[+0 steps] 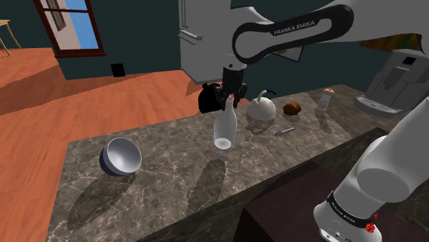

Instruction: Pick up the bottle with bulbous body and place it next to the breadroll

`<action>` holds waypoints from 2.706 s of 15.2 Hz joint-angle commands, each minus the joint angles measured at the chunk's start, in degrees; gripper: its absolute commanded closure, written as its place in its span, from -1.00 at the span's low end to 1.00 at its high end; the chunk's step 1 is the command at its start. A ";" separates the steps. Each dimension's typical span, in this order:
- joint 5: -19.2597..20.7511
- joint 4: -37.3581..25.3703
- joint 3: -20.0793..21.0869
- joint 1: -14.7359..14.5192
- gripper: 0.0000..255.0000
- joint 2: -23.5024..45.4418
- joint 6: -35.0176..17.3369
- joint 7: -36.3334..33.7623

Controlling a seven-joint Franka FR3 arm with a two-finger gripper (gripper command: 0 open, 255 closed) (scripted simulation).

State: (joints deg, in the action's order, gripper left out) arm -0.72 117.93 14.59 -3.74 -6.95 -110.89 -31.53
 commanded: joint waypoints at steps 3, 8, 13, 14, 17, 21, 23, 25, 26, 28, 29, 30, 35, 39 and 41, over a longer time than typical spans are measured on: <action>-0.13 -2.41 -0.15 0.07 1.00 -0.64 3.03 0.25; -0.19 -5.90 -0.24 0.12 1.00 -0.99 6.86 0.36; -0.17 -9.72 -0.30 0.16 1.00 -1.01 10.70 0.41; -0.16 -10.53 -0.31 0.17 1.00 -0.98 11.48 0.41; -0.11 -13.04 -0.33 0.20 1.00 -0.80 13.81 0.40; 0.00 -16.60 -0.32 0.22 1.00 -0.36 16.95 0.36; 0.07 -18.49 -0.31 0.23 1.00 -0.06 18.54 0.32; 0.16 -20.44 -0.29 0.23 1.00 0.29 20.15 0.27; 0.21 -21.45 -0.28 0.23 1.00 0.50 20.96 0.25; 0.31 -23.52 -0.24 0.23 1.00 0.95 22.59 0.18; 0.37 -24.59 -0.22 0.22 1.00 1.20 23.42 0.15; 0.44 -25.68 -0.20 0.22 1.00 1.47 24.25 0.11; 0.82 -31.50 -0.03 0.14 1.00 3.07 28.52 -0.13; 1.24 -36.70 0.17 0.02 1.00 4.73 32.12 -0.40; 1.49 -39.52 0.29 -0.08 1.00 5.70 34.00 -0.55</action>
State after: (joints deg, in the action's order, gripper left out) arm 0.63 79.94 14.84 -3.79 -1.80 -77.87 -32.04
